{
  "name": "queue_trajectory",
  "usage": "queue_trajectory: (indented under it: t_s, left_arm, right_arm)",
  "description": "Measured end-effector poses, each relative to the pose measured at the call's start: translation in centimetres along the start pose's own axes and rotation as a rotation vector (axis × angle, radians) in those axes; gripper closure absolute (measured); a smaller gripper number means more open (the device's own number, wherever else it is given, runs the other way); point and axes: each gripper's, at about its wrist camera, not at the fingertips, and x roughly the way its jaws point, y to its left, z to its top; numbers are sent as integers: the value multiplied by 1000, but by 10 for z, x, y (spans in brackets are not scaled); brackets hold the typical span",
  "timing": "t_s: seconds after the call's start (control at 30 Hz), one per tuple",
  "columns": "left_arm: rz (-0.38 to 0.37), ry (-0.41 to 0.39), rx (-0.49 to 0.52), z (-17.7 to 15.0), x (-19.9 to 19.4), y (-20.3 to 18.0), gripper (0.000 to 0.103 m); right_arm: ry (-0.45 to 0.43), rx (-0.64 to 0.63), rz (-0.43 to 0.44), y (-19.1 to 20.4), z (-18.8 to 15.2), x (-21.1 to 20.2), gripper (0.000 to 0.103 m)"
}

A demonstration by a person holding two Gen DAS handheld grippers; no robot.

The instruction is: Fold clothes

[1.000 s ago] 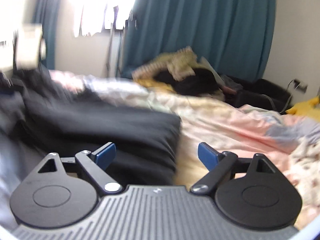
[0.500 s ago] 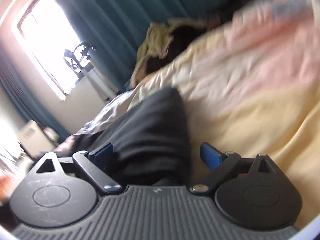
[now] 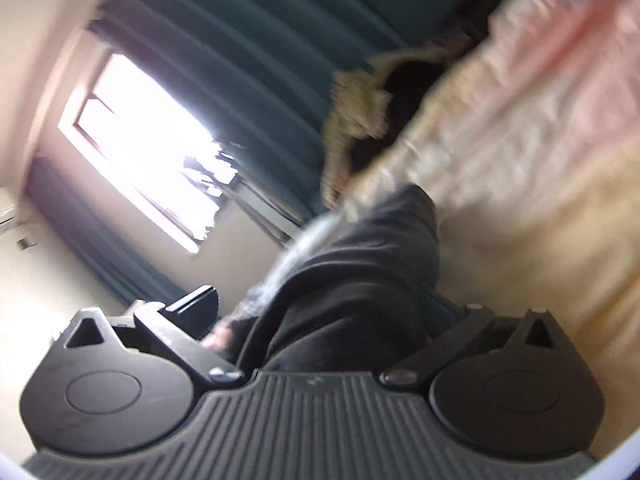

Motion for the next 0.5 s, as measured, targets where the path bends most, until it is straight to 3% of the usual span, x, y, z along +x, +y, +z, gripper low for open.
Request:
queue_trajectory:
  t_s: [0.17, 0.27, 0.3, 0.33, 0.43, 0.5]
  left_arm:
    - [12, -3, 24, 1, 0, -4, 49]
    - [14, -4, 24, 2, -1, -5, 49]
    - [9, -5, 24, 3, -2, -5, 47]
    - [3, -7, 23, 4, -2, -5, 45]
    - [-20, -38, 27, 5, -8, -9, 45]
    - [-49, -119, 25, 5, -22, -11, 45]
  right_arm:
    - [56, -30, -71, 3, -1, 6, 0]
    - [7, -94, -89, 13, -4, -1, 12]
    - [-9, -110, -96, 17, -4, -5, 26]
    - [-16, -116, -105, 18, -3, -8, 50]
    - [-28, -131, -131, 20, 1, -13, 68]
    - [-41, -159, -152, 24, 5, -18, 71]
